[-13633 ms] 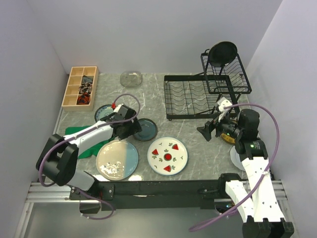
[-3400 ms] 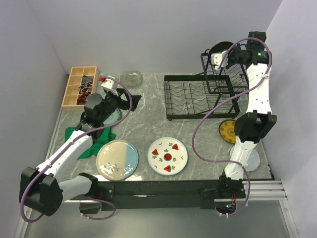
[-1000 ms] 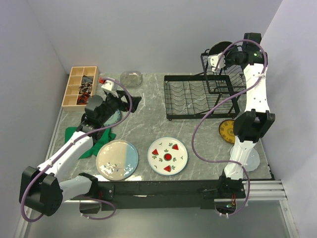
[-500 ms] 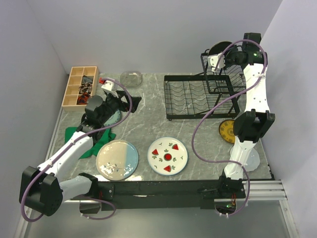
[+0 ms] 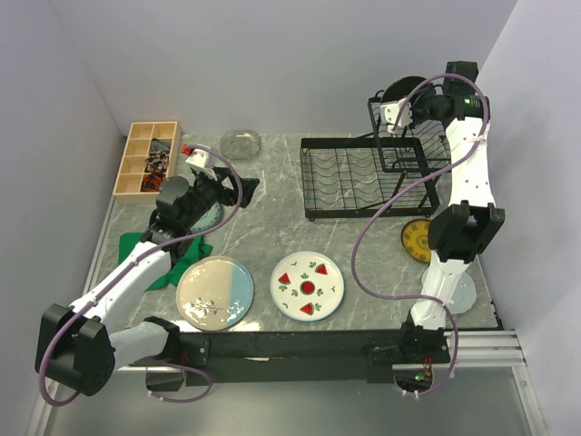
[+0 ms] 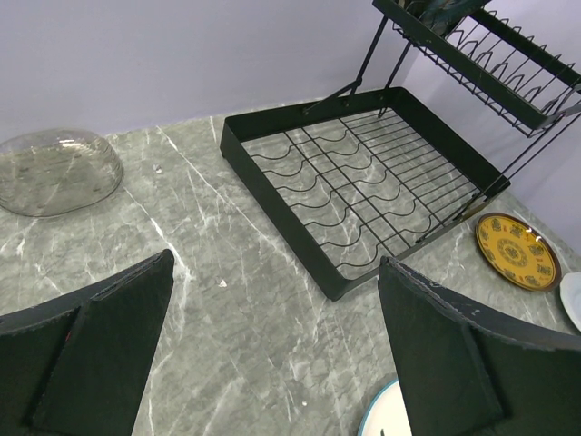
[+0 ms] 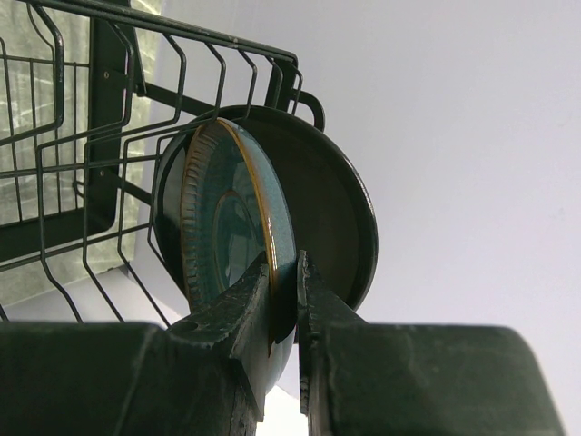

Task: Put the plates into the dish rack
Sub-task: Insert the plate into the dish rack

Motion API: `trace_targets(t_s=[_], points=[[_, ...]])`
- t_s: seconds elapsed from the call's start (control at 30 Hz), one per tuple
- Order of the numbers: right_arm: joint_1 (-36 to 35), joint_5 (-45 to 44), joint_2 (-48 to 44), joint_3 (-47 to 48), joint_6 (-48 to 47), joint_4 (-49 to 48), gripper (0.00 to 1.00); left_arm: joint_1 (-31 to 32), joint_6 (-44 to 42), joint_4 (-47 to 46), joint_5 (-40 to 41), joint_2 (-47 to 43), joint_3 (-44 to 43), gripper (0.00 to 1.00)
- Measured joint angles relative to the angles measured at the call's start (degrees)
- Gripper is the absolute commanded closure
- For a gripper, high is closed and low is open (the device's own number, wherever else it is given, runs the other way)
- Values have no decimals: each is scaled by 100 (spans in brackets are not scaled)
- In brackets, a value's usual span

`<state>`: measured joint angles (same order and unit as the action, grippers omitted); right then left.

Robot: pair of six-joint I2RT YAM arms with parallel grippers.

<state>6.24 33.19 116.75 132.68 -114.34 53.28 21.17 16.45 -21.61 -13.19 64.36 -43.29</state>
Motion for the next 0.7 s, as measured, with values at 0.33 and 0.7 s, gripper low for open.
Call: trace_targets(t_s=[0.33, 0.7], points=[[-44, -57, -229, -402, -20, -302, 100, 0, 48, -17, 0, 2, 0, 0], [-74, -114, -240, -400, -20, -304, 100, 0, 87, -46, 0, -2, 35, 1]])
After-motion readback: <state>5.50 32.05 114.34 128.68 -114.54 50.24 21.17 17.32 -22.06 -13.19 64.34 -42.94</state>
